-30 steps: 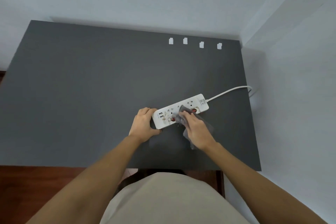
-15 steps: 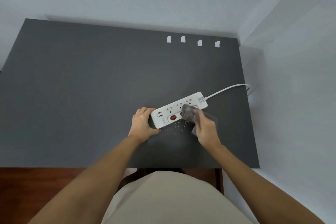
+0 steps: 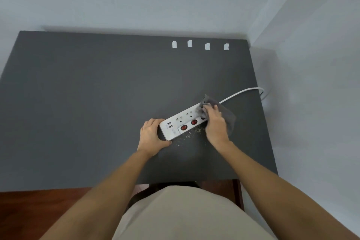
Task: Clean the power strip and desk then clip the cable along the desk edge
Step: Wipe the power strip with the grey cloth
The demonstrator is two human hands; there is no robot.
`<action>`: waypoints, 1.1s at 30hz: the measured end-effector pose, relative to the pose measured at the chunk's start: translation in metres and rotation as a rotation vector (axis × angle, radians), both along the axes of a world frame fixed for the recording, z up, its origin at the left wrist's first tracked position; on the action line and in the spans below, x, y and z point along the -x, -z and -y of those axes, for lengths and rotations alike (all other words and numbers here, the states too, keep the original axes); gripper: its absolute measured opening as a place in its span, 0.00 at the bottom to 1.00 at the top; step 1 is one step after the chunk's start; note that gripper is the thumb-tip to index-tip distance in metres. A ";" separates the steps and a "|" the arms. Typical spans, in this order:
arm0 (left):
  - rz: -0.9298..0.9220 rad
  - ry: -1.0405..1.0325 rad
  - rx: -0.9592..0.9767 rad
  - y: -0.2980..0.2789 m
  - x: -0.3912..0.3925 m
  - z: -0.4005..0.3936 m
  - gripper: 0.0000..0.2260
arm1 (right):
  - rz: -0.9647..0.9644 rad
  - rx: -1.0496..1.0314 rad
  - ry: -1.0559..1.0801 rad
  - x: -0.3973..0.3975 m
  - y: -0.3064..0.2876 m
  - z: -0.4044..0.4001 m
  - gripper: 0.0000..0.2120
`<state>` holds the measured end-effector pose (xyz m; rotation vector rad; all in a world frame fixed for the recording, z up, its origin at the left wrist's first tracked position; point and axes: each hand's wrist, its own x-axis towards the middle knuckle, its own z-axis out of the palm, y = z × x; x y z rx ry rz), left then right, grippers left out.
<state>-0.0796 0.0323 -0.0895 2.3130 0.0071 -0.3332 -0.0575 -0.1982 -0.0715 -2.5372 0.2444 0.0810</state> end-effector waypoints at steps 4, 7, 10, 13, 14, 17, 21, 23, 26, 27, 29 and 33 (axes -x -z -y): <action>0.034 -0.009 0.005 0.005 0.001 -0.002 0.30 | -0.075 -0.151 -0.568 0.018 -0.003 -0.068 0.31; 0.030 0.005 -0.006 0.006 0.000 -0.004 0.30 | -0.040 -0.195 -0.506 0.005 0.003 -0.043 0.33; 0.017 0.007 0.016 0.001 0.000 -0.002 0.30 | -0.014 -0.108 -0.040 -0.017 0.000 0.015 0.33; 0.003 0.018 0.058 -0.005 0.001 0.000 0.28 | -0.005 -0.088 -0.072 -0.009 -0.011 0.003 0.34; -0.020 0.007 0.094 -0.007 0.000 -0.001 0.27 | -0.015 -0.129 -0.230 0.003 -0.011 -0.010 0.34; -0.121 -0.008 0.225 -0.014 -0.004 -0.005 0.28 | -0.012 -0.177 -0.578 0.039 -0.006 -0.019 0.34; -0.346 -0.051 0.482 -0.021 -0.008 -0.004 0.25 | -0.002 -0.207 -0.143 0.038 0.002 0.008 0.32; -0.336 -0.130 0.509 -0.019 -0.010 0.003 0.20 | 0.000 -0.200 -0.260 0.037 -0.006 -0.004 0.31; -0.242 -0.157 0.383 -0.021 -0.019 0.010 0.22 | 0.081 -0.154 -0.475 0.029 -0.009 -0.011 0.34; -0.176 -0.131 0.314 -0.024 -0.021 0.010 0.23 | 0.135 -0.161 -0.355 0.019 -0.009 -0.007 0.35; 0.013 -0.025 0.142 -0.030 -0.023 0.011 0.19 | 0.177 -0.183 0.076 -0.002 -0.011 0.003 0.34; 0.140 0.023 -0.025 -0.025 -0.013 0.016 0.12 | 0.129 -0.101 -0.205 0.001 -0.019 -0.028 0.33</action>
